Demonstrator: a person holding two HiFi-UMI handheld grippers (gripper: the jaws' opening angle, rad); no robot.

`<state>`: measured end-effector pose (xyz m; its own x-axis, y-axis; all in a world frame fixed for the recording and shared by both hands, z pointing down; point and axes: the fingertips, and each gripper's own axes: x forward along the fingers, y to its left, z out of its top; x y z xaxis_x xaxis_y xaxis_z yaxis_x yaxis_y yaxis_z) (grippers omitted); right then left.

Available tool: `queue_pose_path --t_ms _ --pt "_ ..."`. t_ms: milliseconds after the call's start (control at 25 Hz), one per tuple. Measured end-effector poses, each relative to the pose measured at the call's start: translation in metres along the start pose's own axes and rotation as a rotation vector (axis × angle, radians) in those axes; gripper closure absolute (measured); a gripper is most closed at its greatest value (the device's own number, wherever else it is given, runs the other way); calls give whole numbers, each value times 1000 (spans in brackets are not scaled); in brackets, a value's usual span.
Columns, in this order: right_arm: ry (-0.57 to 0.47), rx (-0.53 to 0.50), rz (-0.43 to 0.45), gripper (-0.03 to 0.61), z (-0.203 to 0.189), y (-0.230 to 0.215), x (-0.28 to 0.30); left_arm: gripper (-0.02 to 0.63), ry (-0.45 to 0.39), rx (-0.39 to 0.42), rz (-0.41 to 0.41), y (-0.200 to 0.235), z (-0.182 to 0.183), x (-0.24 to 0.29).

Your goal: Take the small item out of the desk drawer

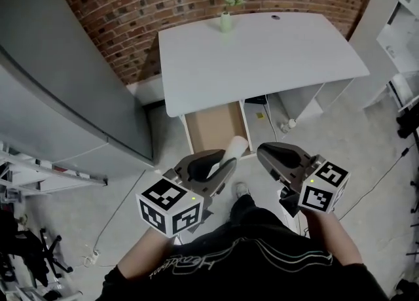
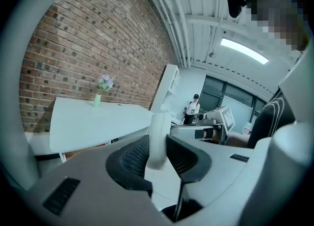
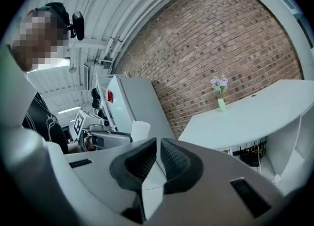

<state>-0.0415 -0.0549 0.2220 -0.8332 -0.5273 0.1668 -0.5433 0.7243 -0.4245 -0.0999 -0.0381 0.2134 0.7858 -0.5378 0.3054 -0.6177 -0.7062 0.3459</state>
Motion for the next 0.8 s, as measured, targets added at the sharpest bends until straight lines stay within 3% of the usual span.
queue_pose_path --t_ms 280,800 --pt "17 -49 -45 522 3 -5 -3 488 -25 4 0 1 6 5" --pt "24 -47 -27 523 4 -15 9 488 -5 -1 19 16 5 18"
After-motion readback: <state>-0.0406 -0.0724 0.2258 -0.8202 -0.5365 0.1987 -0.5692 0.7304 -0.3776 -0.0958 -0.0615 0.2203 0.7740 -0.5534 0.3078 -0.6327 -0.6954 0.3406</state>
